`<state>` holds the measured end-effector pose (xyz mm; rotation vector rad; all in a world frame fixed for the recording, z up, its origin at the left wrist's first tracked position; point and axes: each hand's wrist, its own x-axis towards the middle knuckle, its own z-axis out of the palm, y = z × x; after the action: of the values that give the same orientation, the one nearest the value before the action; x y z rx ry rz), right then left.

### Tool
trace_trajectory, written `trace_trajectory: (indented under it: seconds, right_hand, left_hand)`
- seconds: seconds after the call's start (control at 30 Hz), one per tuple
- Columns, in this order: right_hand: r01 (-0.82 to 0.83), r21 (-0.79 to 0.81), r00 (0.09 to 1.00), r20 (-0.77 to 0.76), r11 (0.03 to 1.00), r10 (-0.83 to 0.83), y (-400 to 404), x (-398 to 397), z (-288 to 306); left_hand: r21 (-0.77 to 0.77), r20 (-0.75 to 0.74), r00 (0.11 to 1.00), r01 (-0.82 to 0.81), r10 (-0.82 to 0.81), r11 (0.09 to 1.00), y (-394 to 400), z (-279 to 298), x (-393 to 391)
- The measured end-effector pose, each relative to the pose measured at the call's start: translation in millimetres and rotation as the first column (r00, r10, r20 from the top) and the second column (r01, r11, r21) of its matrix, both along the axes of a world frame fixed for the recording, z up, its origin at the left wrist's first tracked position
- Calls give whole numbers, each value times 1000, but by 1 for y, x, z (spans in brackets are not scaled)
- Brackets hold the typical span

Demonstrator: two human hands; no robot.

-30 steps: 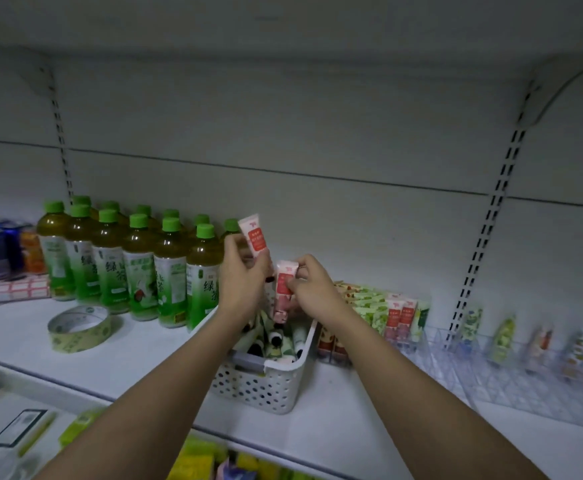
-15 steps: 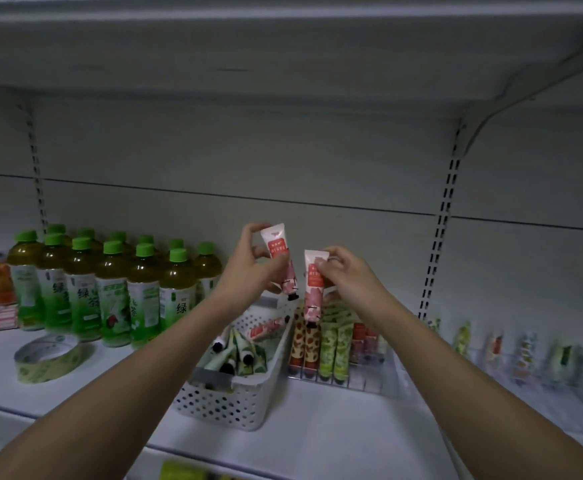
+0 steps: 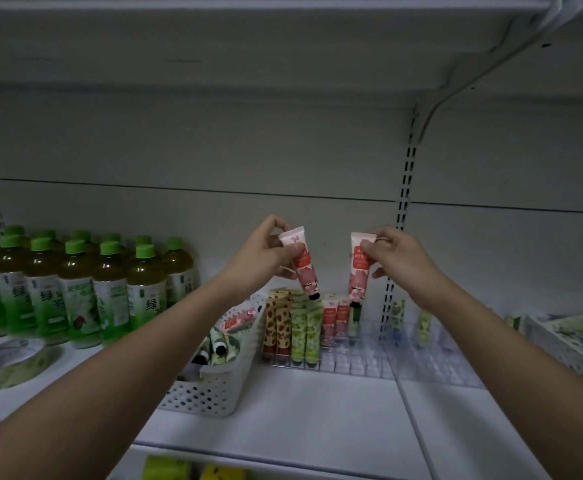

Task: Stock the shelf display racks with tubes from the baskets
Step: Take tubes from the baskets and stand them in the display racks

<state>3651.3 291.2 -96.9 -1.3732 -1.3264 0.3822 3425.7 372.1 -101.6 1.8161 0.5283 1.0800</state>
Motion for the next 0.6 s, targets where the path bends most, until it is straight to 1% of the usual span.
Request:
trace_trajectory:
  seconds: [0.1,0.3,0.43,0.6]
  right_hand:
    - [36,3,999,-6,999,-36,-4,11,0]
    - [53,-52,997,66,997,-50,-6,23,-7]
    - [47,-47,996,83,998,-43,-3,27,-11]
    - [132,-38,962,244,991,-119,7,33,-21]
  left_hand:
    - [-4,-30,1000,-6,6,1000,3,-1,13]
    - [18,-163,985,-55,58,998,3,-9,34]
    - [40,-204,967,-145,150,989,6,-11,42]
    - [51,-219,951,-213,219,976,12,-18,49]
